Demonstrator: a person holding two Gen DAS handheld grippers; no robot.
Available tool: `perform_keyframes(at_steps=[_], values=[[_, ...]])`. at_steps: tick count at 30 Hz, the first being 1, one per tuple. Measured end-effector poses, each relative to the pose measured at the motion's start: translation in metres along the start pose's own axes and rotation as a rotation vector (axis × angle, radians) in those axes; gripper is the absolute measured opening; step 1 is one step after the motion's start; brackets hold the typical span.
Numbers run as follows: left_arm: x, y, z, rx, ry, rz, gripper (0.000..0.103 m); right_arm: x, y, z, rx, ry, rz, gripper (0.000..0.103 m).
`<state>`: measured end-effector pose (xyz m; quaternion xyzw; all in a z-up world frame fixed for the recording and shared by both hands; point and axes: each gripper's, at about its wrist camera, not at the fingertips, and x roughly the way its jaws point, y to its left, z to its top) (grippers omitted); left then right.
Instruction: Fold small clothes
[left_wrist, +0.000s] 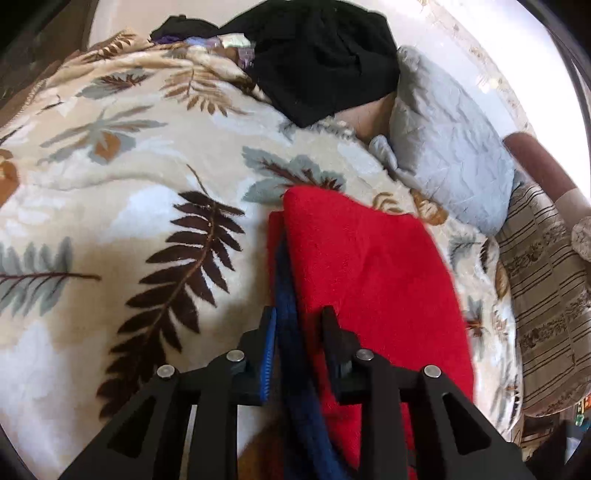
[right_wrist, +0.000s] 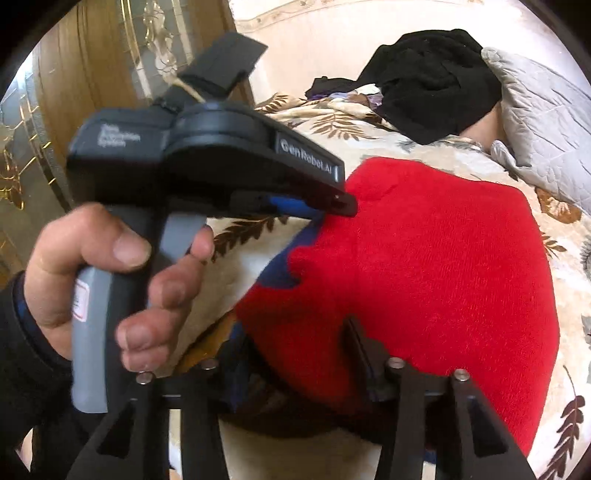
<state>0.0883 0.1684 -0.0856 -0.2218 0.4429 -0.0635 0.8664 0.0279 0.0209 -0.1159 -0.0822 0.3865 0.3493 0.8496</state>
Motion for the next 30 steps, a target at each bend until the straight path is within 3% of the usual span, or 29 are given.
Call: perform_keyframes(at_steps=[5, 6, 8, 11, 13, 18, 20, 22, 30], values=[[-0.041, -0.022, -0.025, 0.044, -0.045, -0.069, 0.025, -0.020, -0.005, -0.018, 0.053, -0.035, 0.045, 0.053], [-0.037, -0.026, -0.033, 0.070, -0.016, -0.043, 0.025, -0.025, -0.005, -0.021, 0.063, -0.039, 0.053, 0.054], [-0.012, -0.017, -0.053, 0.092, 0.075, 0.093, 0.023, -0.036, -0.006, -0.027, 0.079, -0.046, 0.074, 0.054], [-0.014, 0.003, -0.063, 0.001, 0.065, 0.077, 0.028, -0.059, -0.015, -0.039, 0.105, -0.055, 0.074, 0.056], [-0.024, -0.003, -0.063, 0.017, 0.043, 0.110, 0.027, -0.068, -0.031, -0.044, 0.137, -0.071, 0.062, 0.060], [-0.047, -0.036, -0.063, 0.124, -0.040, 0.176, 0.028, -0.099, -0.086, -0.052, 0.344, -0.128, 0.042, 0.066], [-0.052, -0.052, -0.058, 0.174, -0.079, 0.195, 0.036, -0.107, -0.105, -0.052, 0.434, -0.150, 0.051, 0.072], [-0.050, -0.063, -0.055, 0.206, -0.098, 0.217, 0.053, -0.103, -0.132, -0.050, 0.552, -0.143, 0.076, 0.074], [-0.032, -0.073, -0.051, 0.223, -0.069, 0.229, 0.053, -0.058, -0.187, -0.044, 0.825, -0.026, 0.230, 0.074]])
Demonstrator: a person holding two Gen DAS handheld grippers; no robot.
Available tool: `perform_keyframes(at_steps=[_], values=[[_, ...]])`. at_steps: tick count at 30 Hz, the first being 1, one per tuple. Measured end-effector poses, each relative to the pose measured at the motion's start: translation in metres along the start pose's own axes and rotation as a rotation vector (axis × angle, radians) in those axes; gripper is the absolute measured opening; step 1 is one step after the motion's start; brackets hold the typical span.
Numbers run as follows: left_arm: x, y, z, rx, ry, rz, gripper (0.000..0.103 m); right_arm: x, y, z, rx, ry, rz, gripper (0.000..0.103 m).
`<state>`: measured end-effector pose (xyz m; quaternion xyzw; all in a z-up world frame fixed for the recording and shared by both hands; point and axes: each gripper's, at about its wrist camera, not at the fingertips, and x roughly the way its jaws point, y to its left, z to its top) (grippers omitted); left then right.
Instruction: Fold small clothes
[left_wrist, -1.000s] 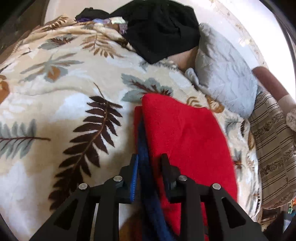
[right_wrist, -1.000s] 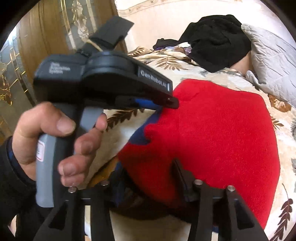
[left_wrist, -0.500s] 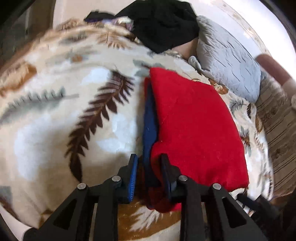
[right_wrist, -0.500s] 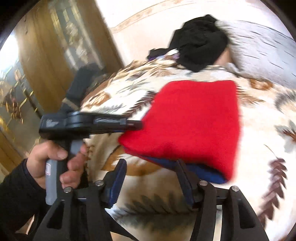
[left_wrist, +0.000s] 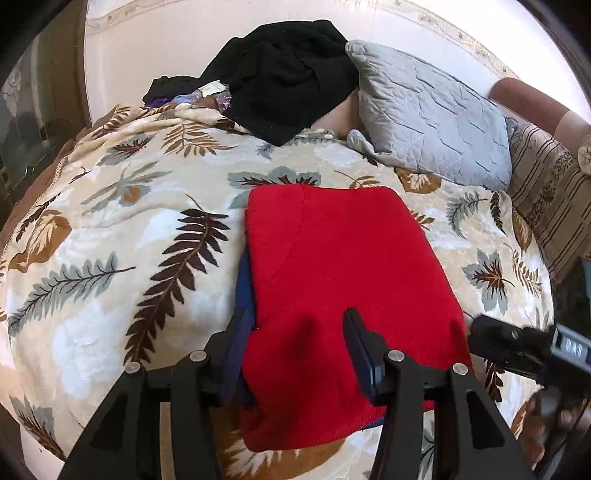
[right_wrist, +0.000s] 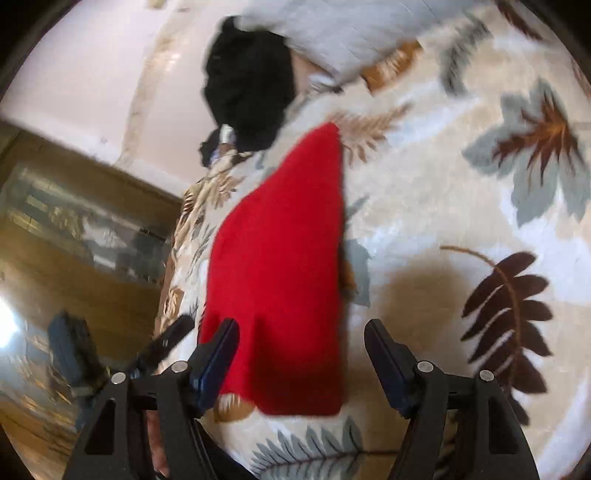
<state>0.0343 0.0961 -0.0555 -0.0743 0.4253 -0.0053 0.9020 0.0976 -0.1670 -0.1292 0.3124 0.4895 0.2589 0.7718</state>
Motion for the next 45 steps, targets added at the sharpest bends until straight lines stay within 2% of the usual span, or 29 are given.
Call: perform_keyframes(at_steps=[7, 8, 9, 10, 11, 12, 14, 15, 16, 17, 18, 19, 21, 24, 25, 27, 28, 29, 30, 31, 32, 34, 35, 38, 40, 42, 44, 45], values=[[0.013, -0.003, 0.005, -0.021, 0.003, -0.013, 0.053, 0.029, 0.005, 0.012, -0.004, 0.038, 0.023, 0.075], [0.018, -0.003, 0.005, -0.026, 0.011, -0.015, 0.053, 0.038, 0.003, 0.012, -0.013, 0.059, 0.009, 0.073], [0.026, -0.003, 0.005, -0.028, 0.028, -0.009, 0.053, 0.048, 0.001, 0.010, -0.026, 0.101, -0.026, 0.053], [0.041, -0.001, 0.002, -0.022, 0.073, 0.035, 0.054, 0.048, 0.004, 0.007, -0.047, 0.089, -0.052, 0.049], [0.053, 0.003, -0.003, -0.032, 0.099, 0.041, 0.054, 0.041, 0.017, 0.001, -0.109, 0.067, -0.095, 0.046], [0.054, 0.007, -0.005, -0.048, 0.079, 0.027, 0.056, 0.035, 0.033, -0.004, -0.179, 0.042, -0.144, 0.042], [0.052, 0.007, -0.006, -0.038, 0.073, 0.034, 0.056, 0.031, 0.053, -0.014, -0.284, 0.015, -0.204, 0.041], [0.052, 0.006, -0.005, -0.038, 0.076, 0.040, 0.056, 0.039, 0.043, -0.014, -0.271, 0.042, -0.227, 0.042], [0.053, 0.005, -0.005, -0.040, 0.080, 0.037, 0.056, 0.042, 0.030, -0.012, -0.215, 0.059, -0.208, 0.048], [0.053, 0.004, -0.006, -0.034, 0.075, 0.042, 0.056, 0.038, 0.015, -0.009, -0.131, 0.059, -0.149, 0.052], [0.051, 0.003, -0.006, -0.028, 0.071, 0.049, 0.056, 0.034, 0.010, -0.007, -0.095, 0.063, -0.116, 0.062], [0.051, 0.002, -0.007, -0.026, 0.071, 0.052, 0.056, 0.029, 0.010, -0.005, -0.085, 0.060, -0.105, 0.066], [0.051, 0.003, -0.006, -0.032, 0.074, 0.047, 0.056, 0.014, 0.014, 0.002, -0.097, 0.010, -0.083, 0.066], [0.052, 0.005, -0.005, -0.032, 0.075, 0.046, 0.056, 0.005, 0.010, 0.027, -0.045, -0.045, -0.042, 0.077], [0.052, 0.005, -0.006, -0.031, 0.073, 0.047, 0.056, 0.009, 0.008, 0.032, -0.033, -0.035, -0.044, 0.080], [0.052, 0.005, -0.005, -0.034, 0.075, 0.046, 0.056, 0.039, -0.003, 0.047, 0.005, 0.065, -0.044, 0.079], [0.052, 0.005, -0.005, -0.035, 0.076, 0.047, 0.056, 0.050, -0.007, 0.049, 0.027, 0.104, -0.053, 0.078], [0.051, 0.005, -0.006, -0.034, 0.078, 0.047, 0.056, 0.056, -0.006, 0.050, 0.034, 0.123, -0.030, 0.070], [0.051, 0.005, -0.006, -0.033, 0.079, 0.049, 0.056, 0.052, 0.010, 0.049, -0.034, 0.108, -0.049, 0.048], [0.051, 0.006, -0.006, -0.036, 0.077, 0.045, 0.056, 0.046, 0.027, 0.046, -0.117, 0.077, -0.092, 0.041], [0.051, 0.006, -0.006, -0.038, 0.078, 0.043, 0.056, 0.041, 0.042, 0.040, -0.186, 0.045, -0.135, 0.040], [0.052, 0.005, -0.006, -0.034, 0.079, 0.041, 0.056, 0.046, 0.042, 0.035, -0.219, 0.036, -0.228, 0.039], [0.052, 0.005, -0.006, -0.031, 0.080, 0.039, 0.056, 0.050, 0.032, 0.034, -0.193, 0.046, -0.238, 0.040], [0.051, 0.004, -0.006, -0.026, 0.075, 0.046, 0.056, 0.037, 0.027, 0.037, -0.152, 0.030, -0.167, 0.049], [0.053, 0.005, -0.006, -0.031, 0.076, 0.040, 0.056, 0.029, 0.029, 0.038, -0.130, 0.015, -0.142, 0.069], [0.053, 0.004, -0.006, -0.029, 0.074, 0.046, 0.056, 0.028, 0.027, 0.046, -0.105, 0.004, -0.108, 0.079], [0.052, 0.003, -0.007, -0.022, 0.072, 0.051, 0.056, 0.040, 0.016, 0.062, -0.051, 0.025, -0.093, 0.082], [0.052, 0.004, -0.007, -0.024, 0.073, 0.050, 0.056, 0.052, 0.008, 0.068, -0.020, 0.073, -0.094, 0.077]])
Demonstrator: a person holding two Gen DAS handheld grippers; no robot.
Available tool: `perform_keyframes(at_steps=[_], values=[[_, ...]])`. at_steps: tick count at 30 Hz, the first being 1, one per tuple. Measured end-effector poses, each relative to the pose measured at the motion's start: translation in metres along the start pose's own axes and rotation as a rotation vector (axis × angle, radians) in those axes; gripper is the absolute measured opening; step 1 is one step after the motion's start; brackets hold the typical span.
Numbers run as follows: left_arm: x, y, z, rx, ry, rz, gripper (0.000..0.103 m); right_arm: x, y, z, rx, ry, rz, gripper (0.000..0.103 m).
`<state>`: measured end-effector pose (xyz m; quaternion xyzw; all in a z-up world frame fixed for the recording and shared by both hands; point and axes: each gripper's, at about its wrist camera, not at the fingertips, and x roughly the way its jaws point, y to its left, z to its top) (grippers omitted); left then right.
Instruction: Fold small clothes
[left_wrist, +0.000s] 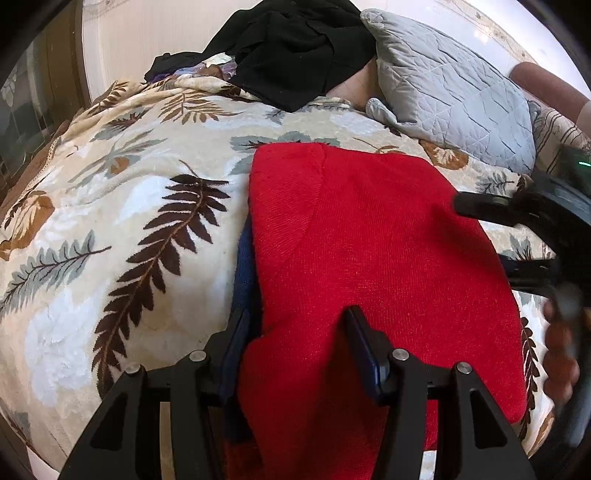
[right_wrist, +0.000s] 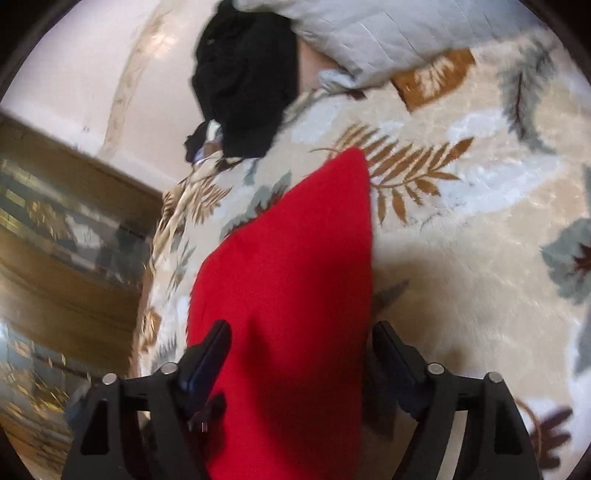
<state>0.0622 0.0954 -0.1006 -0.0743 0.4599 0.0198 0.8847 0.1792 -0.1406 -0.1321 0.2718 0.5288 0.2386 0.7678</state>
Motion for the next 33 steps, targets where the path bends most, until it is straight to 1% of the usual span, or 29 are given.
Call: perform_keyframes(at_steps=[1, 2, 3, 4, 5, 6, 7, 8, 9, 10, 13, 14, 15, 16, 17, 18, 19, 21, 23, 24, 25, 26, 27, 28, 29, 30, 31, 32, 33], values=[[0.000, 0.001, 0.000, -0.002, 0.002, -0.003, 0.056, 0.006, 0.005, 0.003, 0.003, 0.027, 0.000, 0.046], [0.000, 0.002, 0.000, -0.003, 0.004, -0.008, 0.056, -0.001, 0.018, 0.000, -0.047, -0.004, -0.036, 0.045], [0.000, 0.003, 0.000, -0.003, 0.004, -0.012, 0.056, -0.011, 0.038, -0.008, -0.138, -0.057, -0.071, 0.042], [0.000, 0.004, 0.000, -0.005, 0.003, -0.015, 0.056, -0.016, 0.050, -0.014, -0.199, -0.100, -0.092, 0.042], [0.002, 0.005, 0.000, -0.009, 0.004, -0.017, 0.056, -0.013, 0.051, -0.015, -0.218, -0.101, -0.119, 0.042], [0.003, 0.004, 0.000, -0.010, 0.006, -0.018, 0.056, -0.001, 0.039, -0.012, -0.182, -0.051, -0.155, 0.044], [0.003, 0.003, 0.000, -0.006, 0.009, -0.018, 0.057, 0.008, 0.025, -0.009, -0.121, -0.011, -0.145, 0.050], [0.002, 0.002, 0.000, 0.001, 0.006, -0.014, 0.057, 0.004, 0.011, -0.009, -0.055, -0.018, -0.100, 0.056], [0.002, 0.001, 0.000, 0.004, 0.007, -0.011, 0.057, -0.002, 0.008, -0.011, -0.033, -0.031, -0.082, 0.067], [0.002, 0.001, 0.000, 0.002, 0.008, -0.012, 0.057, -0.008, 0.009, -0.014, -0.035, -0.043, -0.084, 0.070], [0.003, 0.001, 0.001, -0.005, 0.014, -0.011, 0.057, -0.024, 0.018, -0.032, -0.078, -0.042, -0.041, 0.072], [0.002, 0.001, 0.001, -0.001, 0.012, -0.009, 0.057, -0.029, 0.017, -0.043, -0.080, -0.047, -0.036, 0.074], [0.002, 0.000, 0.000, 0.002, 0.008, -0.005, 0.057, -0.029, 0.014, -0.054, -0.078, -0.030, -0.050, 0.077], [0.003, 0.000, -0.001, 0.005, 0.004, -0.001, 0.057, -0.025, 0.013, -0.064, -0.085, 0.016, -0.041, 0.070], [0.003, -0.001, -0.001, 0.007, 0.004, 0.001, 0.057, -0.020, 0.015, -0.075, -0.125, 0.045, -0.035, 0.048], [0.003, -0.001, -0.001, 0.012, 0.009, 0.000, 0.057, -0.025, 0.021, -0.082, -0.177, 0.005, -0.077, 0.045], [0.003, -0.002, -0.001, 0.017, 0.009, 0.003, 0.057, -0.028, 0.026, -0.085, -0.198, -0.015, -0.099, 0.043], [0.002, -0.001, 0.002, 0.016, 0.023, 0.000, 0.057, -0.029, 0.030, -0.087, -0.198, -0.035, -0.132, 0.043], [-0.011, 0.007, 0.004, -0.038, 0.033, -0.036, 0.053, -0.030, 0.028, -0.087, -0.179, -0.039, -0.130, 0.049], [-0.023, 0.012, 0.003, -0.073, 0.016, -0.061, 0.053, -0.034, 0.026, -0.088, -0.169, -0.041, -0.111, 0.056], [-0.035, 0.016, -0.001, -0.092, -0.010, -0.097, 0.053, -0.040, 0.027, -0.090, -0.170, -0.045, -0.104, 0.066], [-0.045, 0.021, -0.007, -0.098, -0.039, -0.136, 0.054, -0.049, 0.024, -0.097, -0.179, -0.050, -0.096, 0.069], [-0.048, 0.024, -0.014, -0.099, -0.046, -0.141, 0.056, -0.051, 0.023, -0.103, -0.194, -0.050, -0.091, 0.069], [-0.041, 0.027, -0.024, -0.103, -0.011, -0.111, 0.055, -0.050, 0.023, -0.107, -0.200, -0.042, -0.088, 0.069], [-0.020, 0.032, -0.037, -0.112, 0.088, -0.082, 0.050, -0.046, 0.021, -0.111, -0.205, -0.020, -0.084, 0.069], [-0.008, 0.041, -0.049, -0.154, 0.101, -0.133, 0.048, -0.042, 0.020, -0.114, -0.209, -0.002, -0.086, 0.069], [-0.011, 0.046, -0.051, -0.179, 0.075, -0.162, 0.044, -0.039, 0.018, -0.118, -0.225, 0.009, -0.097, 0.068], [-0.018, 0.047, -0.048, -0.189, 0.083, -0.167, 0.040, -0.042, 0.019, -0.120, -0.245, -0.007, -0.103, 0.067], [-0.022, 0.047, -0.045, -0.196, 0.092, -0.181, 0.033, -0.045, 0.019, -0.120, -0.242, -0.010, -0.099, 0.066]])
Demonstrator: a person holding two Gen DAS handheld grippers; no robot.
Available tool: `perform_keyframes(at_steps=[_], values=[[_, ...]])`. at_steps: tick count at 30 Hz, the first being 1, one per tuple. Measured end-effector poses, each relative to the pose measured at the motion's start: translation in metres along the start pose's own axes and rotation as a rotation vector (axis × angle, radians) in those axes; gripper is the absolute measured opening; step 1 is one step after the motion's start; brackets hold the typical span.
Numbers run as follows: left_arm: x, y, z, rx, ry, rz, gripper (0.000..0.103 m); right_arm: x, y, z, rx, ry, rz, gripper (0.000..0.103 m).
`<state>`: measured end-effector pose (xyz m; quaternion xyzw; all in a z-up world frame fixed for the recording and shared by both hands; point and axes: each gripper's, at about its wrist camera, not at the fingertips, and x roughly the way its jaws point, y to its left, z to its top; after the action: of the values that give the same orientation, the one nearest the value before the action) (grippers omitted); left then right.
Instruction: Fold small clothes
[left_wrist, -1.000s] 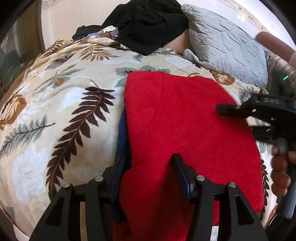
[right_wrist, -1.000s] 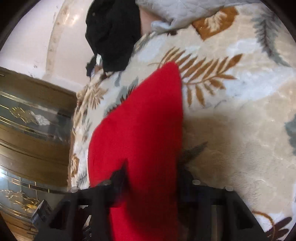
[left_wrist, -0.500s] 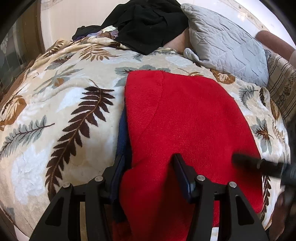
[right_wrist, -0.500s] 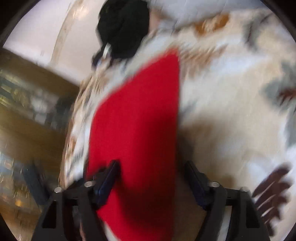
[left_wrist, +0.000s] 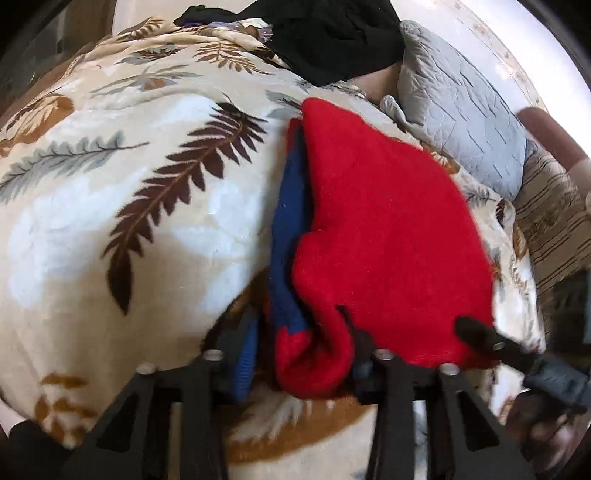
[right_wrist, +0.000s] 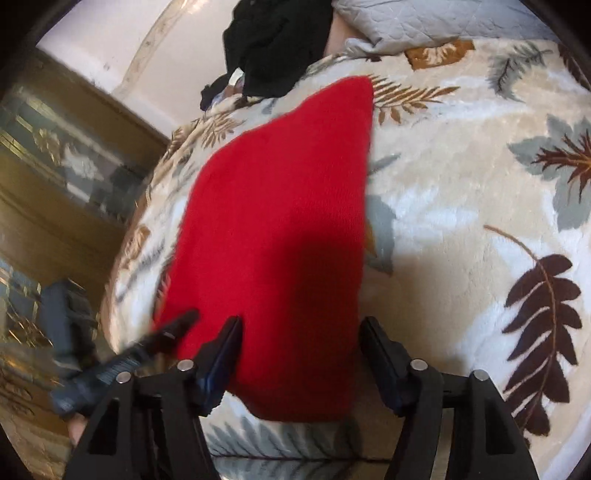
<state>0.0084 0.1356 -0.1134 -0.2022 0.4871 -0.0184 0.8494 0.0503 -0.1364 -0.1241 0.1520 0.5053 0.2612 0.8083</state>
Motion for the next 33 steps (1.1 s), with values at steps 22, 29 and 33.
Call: perform_keyframes(at_steps=[22, 29, 33], values=[[0.080, 0.044, 0.111, -0.317, 0.097, -0.327, 0.033, 0.021, -0.017, 0.039, 0.101, 0.005, 0.085, 0.073], [0.017, 0.014, 0.084, -0.157, 0.012, -0.279, 0.068, 0.014, -0.012, 0.028, 0.100, 0.001, 0.089, 0.073], [0.023, 0.021, 0.043, -0.106, 0.064, -0.197, 0.024, 0.017, -0.009, 0.021, 0.096, 0.013, 0.097, 0.073]])
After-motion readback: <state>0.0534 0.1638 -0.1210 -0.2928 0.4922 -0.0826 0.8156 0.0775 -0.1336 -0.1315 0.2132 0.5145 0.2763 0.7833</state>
